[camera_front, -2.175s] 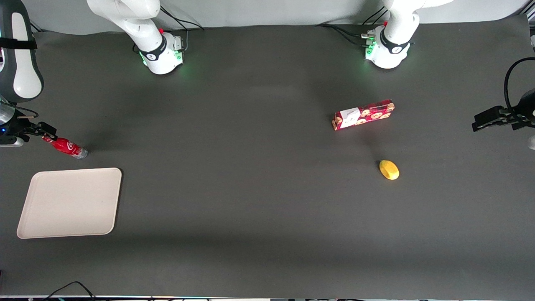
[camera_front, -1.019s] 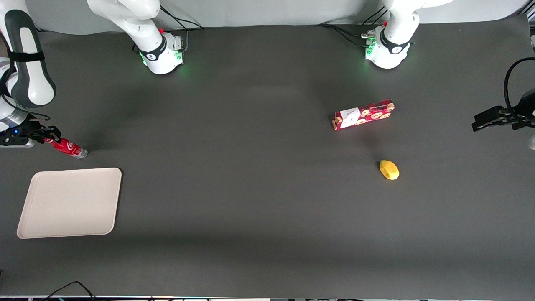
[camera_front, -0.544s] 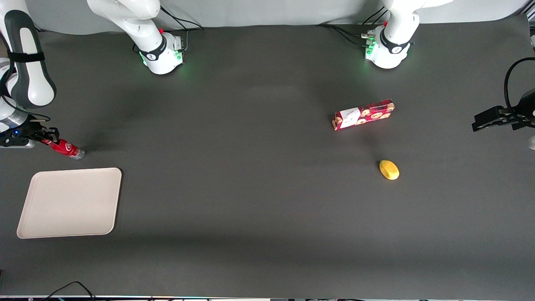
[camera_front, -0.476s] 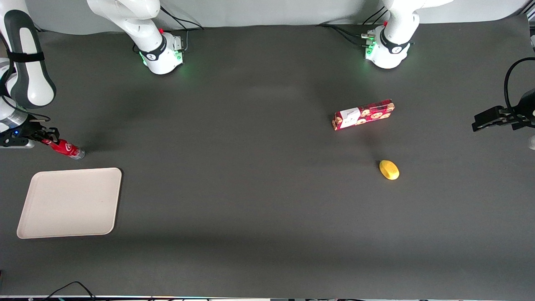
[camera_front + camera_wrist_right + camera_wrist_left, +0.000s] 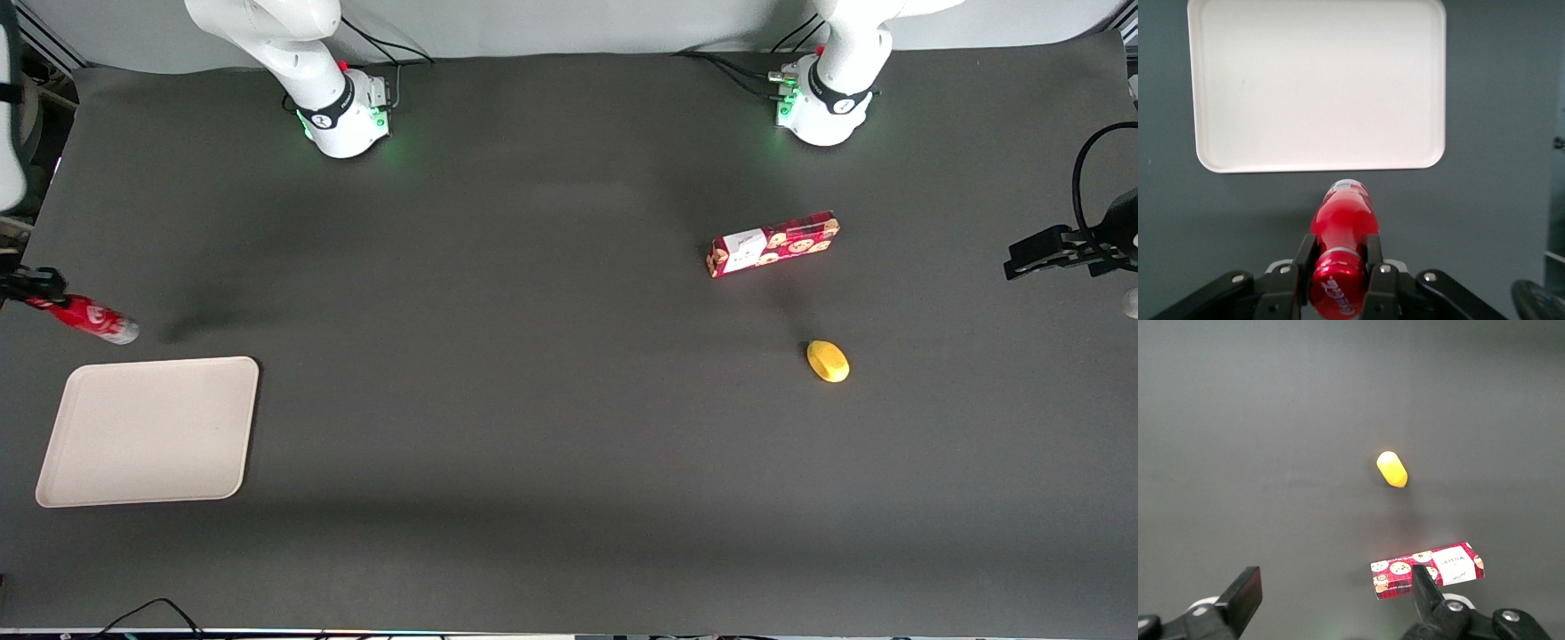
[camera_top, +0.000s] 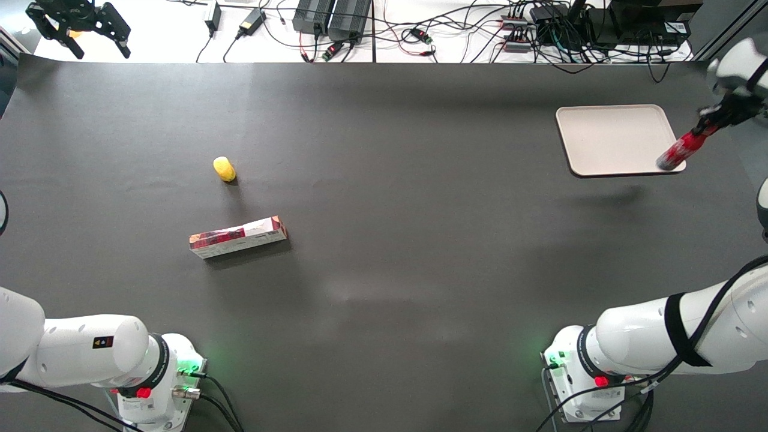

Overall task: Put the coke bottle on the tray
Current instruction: 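Carry the held bottle over the white tray and lower it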

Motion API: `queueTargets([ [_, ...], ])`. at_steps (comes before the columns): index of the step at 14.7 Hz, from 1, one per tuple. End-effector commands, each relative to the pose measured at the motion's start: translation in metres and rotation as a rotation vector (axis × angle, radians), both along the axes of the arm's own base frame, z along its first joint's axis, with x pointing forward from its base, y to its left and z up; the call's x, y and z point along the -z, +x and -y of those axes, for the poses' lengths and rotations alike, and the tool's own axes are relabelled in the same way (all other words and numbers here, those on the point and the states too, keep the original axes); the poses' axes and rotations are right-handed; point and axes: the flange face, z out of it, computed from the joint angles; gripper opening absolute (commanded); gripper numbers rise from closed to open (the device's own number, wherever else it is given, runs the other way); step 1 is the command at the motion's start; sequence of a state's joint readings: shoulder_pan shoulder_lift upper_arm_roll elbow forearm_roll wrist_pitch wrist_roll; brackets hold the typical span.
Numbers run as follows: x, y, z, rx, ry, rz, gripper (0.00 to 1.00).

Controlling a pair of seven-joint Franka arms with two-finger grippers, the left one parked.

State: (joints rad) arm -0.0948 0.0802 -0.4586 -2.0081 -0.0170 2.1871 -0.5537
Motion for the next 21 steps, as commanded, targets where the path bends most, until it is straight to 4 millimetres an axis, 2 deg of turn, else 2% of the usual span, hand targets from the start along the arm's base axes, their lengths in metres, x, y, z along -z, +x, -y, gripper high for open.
queueTargets([
  [1,-0.057,0.045,0.014,0.004,-0.052,0.026,0.00],
  [3,-0.076,0.074,0.022,0.001,-0.096,0.038,0.00],
  [5,-0.075,0.097,0.038,0.012,-0.139,0.035,0.00],
  [8,-0.040,0.126,0.079,0.072,-0.110,0.064,0.00],
  [9,-0.021,0.132,0.100,0.079,-0.102,0.067,0.00],
  [11,0.020,0.146,0.116,0.051,-0.037,0.086,0.00],
  [12,0.036,0.149,0.118,0.054,-0.013,0.086,0.00],
  [14,0.054,0.152,0.117,0.058,0.008,0.080,0.00],
  [18,0.061,0.153,0.113,0.084,0.070,0.103,0.00],
  [21,0.079,0.157,0.108,0.083,0.105,0.100,0.00],
])
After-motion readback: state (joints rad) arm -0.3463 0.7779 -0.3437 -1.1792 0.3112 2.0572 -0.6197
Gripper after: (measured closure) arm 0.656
